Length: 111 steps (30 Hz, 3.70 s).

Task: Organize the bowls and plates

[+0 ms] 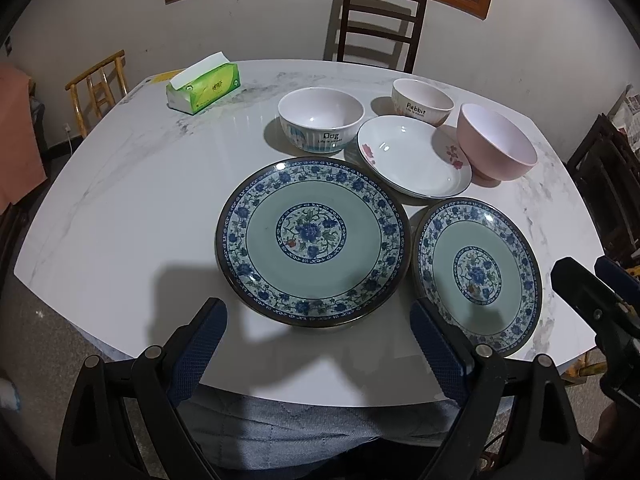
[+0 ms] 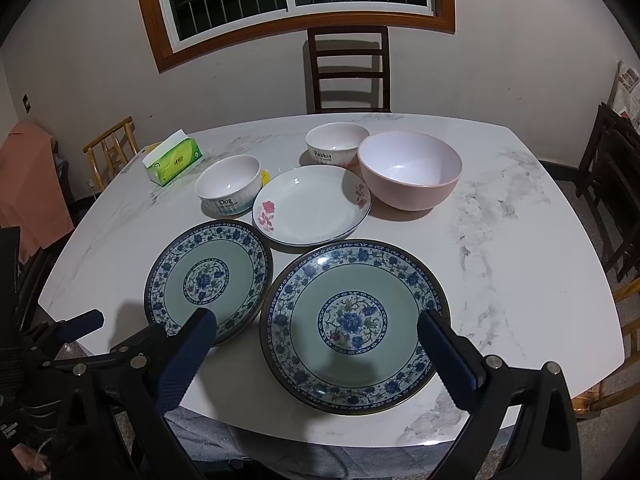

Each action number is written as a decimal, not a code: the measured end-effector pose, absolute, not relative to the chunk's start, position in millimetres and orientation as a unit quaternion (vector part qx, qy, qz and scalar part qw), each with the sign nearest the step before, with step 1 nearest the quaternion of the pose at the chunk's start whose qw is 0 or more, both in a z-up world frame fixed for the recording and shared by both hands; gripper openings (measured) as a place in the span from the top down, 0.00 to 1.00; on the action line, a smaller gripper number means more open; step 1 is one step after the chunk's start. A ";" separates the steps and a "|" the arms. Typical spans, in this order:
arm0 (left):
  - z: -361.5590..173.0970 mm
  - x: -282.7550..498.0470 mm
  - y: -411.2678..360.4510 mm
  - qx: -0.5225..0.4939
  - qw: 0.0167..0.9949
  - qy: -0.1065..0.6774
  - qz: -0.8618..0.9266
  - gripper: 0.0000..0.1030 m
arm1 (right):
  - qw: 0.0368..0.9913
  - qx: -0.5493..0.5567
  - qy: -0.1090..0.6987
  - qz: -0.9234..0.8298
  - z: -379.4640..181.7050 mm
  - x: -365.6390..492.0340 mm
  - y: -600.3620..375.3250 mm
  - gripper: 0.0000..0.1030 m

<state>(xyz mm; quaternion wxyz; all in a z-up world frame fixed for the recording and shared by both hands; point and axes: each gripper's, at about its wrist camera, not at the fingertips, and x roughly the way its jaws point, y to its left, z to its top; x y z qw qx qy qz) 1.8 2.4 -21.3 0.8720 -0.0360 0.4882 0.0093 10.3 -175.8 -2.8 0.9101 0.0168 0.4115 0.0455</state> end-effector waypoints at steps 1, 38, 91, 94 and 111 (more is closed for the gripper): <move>-21.6 1.5 2.5 -0.036 0.872 0.488 0.009 0.12 | 0.910 0.017 0.412 0.046 -3.1 10.5 -175.6 0.00; -26.3 0.9 2.0 -0.031 0.870 0.492 0.008 0.12 | 0.910 0.011 0.412 0.050 -2.8 9.9 -170.9 0.00; -42.5 39.4 102.9 -0.182 0.832 0.523 -0.009 0.22 | 0.831 0.086 0.501 0.227 -43.5 97.0 -154.7 0.31; -50.4 46.5 113.6 -0.209 0.820 0.533 -0.012 0.26 | 0.815 0.100 0.520 0.235 -54.7 116.0 -151.5 0.37; -80.0 71.3 141.0 -0.257 0.792 0.553 -0.019 0.46 | 0.775 0.072 0.582 0.237 -102.4 182.3 -129.6 0.63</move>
